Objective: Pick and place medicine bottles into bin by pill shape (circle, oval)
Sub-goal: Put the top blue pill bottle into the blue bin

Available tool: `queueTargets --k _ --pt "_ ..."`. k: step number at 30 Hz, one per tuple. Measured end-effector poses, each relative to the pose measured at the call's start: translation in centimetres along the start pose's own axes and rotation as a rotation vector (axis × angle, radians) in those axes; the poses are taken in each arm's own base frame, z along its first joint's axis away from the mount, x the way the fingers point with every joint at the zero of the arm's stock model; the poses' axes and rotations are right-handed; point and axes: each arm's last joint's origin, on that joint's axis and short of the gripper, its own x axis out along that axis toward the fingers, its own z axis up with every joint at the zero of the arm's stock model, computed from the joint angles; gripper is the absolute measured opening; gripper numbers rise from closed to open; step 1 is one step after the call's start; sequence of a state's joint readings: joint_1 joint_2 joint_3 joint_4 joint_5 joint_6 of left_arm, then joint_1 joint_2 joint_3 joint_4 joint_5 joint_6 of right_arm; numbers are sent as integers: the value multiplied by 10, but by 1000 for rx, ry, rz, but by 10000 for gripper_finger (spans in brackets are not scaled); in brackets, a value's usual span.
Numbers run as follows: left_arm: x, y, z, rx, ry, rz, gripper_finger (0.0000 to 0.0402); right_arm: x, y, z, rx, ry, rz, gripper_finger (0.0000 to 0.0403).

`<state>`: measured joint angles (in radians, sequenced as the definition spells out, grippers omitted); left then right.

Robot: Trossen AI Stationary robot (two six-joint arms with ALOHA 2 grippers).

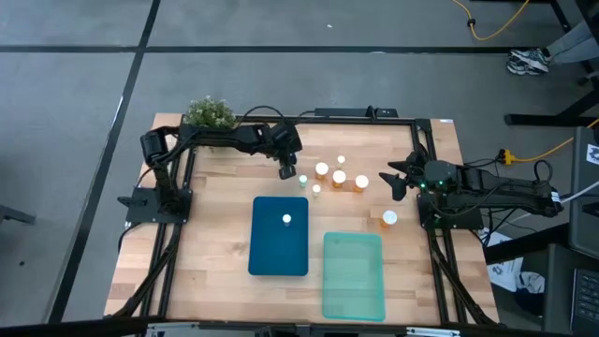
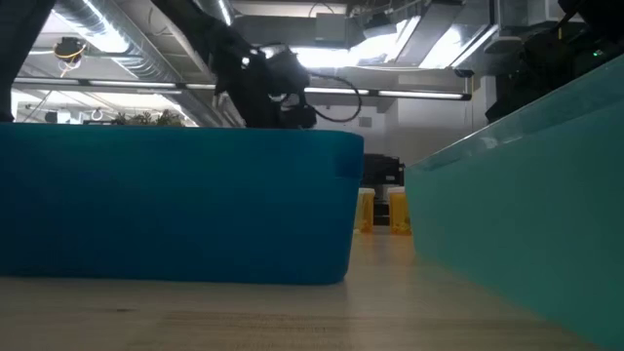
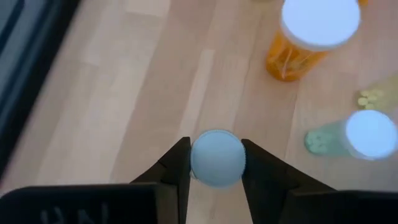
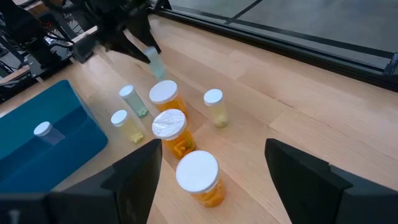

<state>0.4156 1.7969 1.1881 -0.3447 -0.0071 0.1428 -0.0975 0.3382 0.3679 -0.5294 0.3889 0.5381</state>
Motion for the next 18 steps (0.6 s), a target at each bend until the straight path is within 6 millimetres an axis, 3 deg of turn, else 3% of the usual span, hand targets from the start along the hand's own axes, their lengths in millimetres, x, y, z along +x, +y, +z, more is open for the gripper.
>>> queueTargets --k 5,12,18 --pt "-44 -5 4 -17 -17 26 101 0 0 0 0 0 0 287" --pt "-111 -38 3 6 -65 15 101 0 0 0 1 -1 -1 287" --pt "-134 -79 -9 33 -13 -43 101 0 0 0 3 0 -1 287"
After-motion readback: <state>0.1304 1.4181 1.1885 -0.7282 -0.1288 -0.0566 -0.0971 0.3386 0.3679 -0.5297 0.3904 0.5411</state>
